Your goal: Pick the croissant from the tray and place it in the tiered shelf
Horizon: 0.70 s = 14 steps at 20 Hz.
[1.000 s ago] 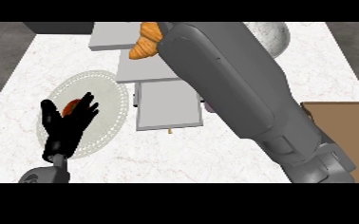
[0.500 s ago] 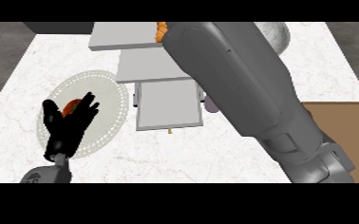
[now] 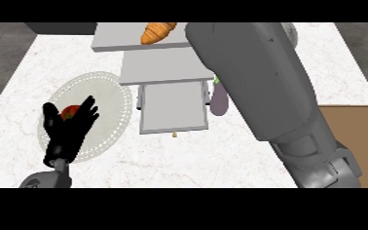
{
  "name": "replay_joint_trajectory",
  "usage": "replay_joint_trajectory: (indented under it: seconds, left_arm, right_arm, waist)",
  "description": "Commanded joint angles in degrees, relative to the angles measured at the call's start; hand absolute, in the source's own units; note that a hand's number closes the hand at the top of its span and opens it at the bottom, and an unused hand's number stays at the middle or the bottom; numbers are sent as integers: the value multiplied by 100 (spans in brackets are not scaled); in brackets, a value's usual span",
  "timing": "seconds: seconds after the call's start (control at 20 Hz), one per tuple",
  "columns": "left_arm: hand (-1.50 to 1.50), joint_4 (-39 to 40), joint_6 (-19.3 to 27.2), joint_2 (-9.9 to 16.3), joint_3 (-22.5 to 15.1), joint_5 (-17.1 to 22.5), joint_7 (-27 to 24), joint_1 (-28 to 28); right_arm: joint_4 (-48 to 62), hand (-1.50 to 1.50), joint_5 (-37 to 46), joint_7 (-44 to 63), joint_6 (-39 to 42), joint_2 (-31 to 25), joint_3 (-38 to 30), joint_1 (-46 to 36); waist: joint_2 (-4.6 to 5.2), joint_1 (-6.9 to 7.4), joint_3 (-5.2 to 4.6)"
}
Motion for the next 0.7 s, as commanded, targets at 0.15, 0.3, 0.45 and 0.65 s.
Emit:
replay_joint_trajectory:
  seconds: [0.15,0.3,0.45,0.65]
  left_arm:
    - [0,339,106,-90,95,-40,-145,-207]
    - [0,-204,33,-85,-38,-12,70,193]
    - [0,-148,-7,33,51,-44,-70,376]
    - [0,-32,97,-59,90,-35,-55,127]
  right_arm:
    - [-431,-150,138,0,-849,-141,-407,116]
    - [-567,-150,749,615,-1034,-395,-333,193]
    - [-987,-150,858,896,-946,-784,-581,439]
    - [-1876,-150,537,899,-823,-1173,-1086,1076]
  waist:
    - [-14,-97,-3]
    - [-45,-86,-2]
    - [-56,-122,0]
    - [-51,-206,5]
